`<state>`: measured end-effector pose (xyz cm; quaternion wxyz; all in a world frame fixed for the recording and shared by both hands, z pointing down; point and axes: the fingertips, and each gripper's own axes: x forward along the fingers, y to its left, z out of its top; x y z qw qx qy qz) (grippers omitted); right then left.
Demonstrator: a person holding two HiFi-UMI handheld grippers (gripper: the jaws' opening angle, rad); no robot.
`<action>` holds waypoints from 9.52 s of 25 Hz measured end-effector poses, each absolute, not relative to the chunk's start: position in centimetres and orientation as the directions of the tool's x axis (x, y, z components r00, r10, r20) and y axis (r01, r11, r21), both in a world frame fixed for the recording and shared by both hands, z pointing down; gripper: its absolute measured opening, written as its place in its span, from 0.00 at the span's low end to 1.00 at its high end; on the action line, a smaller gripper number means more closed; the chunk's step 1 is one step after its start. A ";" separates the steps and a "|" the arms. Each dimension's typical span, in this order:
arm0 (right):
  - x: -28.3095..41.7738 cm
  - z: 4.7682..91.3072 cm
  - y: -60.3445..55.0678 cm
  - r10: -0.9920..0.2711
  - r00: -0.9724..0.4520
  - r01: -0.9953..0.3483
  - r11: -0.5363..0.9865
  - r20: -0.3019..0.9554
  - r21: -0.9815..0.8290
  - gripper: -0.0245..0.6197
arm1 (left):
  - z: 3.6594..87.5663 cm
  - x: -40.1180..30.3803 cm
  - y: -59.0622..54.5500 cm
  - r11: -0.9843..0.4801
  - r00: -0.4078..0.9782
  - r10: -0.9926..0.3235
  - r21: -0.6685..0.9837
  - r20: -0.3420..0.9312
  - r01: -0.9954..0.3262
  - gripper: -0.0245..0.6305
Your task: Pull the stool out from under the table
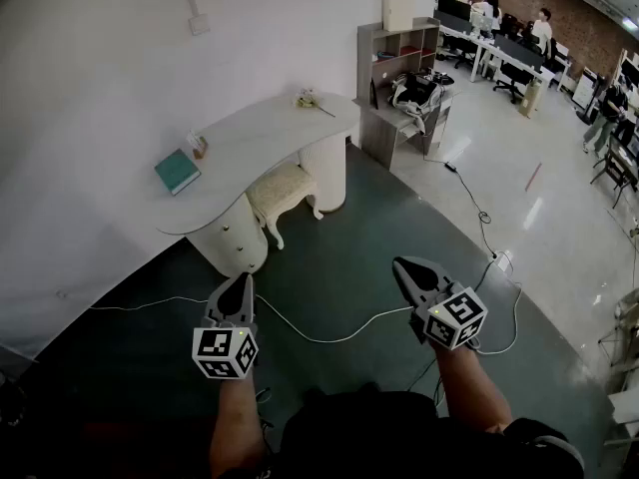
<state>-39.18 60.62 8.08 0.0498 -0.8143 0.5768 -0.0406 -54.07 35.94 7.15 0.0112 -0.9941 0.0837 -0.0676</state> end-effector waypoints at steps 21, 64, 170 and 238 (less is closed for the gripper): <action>-36.7 10.7 70.0 -0.951 0.309 -0.933 -0.299 -0.016 -0.198 0.05 | 9.3 -50.0 44.5 -0.991 0.977 -0.136 -0.032 0.162 -0.133 0.04; -10.4 18.9 41.7 -0.919 0.272 -0.883 -0.356 0.285 -0.306 0.05 | 18.2 -22.3 19.9 -0.997 0.957 -0.020 0.062 0.290 -0.040 0.04; 24.4 84.0 -1.6 -0.642 -0.157 -0.979 0.199 0.750 -0.034 0.43 | 82.4 -5.9 -12.9 -0.767 0.555 -0.428 0.038 0.713 -0.640 0.30; 25.7 86.8 -4.3 -0.457 -0.080 -0.978 0.207 0.886 0.018 0.42 | 85.9 -3.8 -14.3 -0.831 0.602 -0.303 0.104 0.739 -0.547 0.37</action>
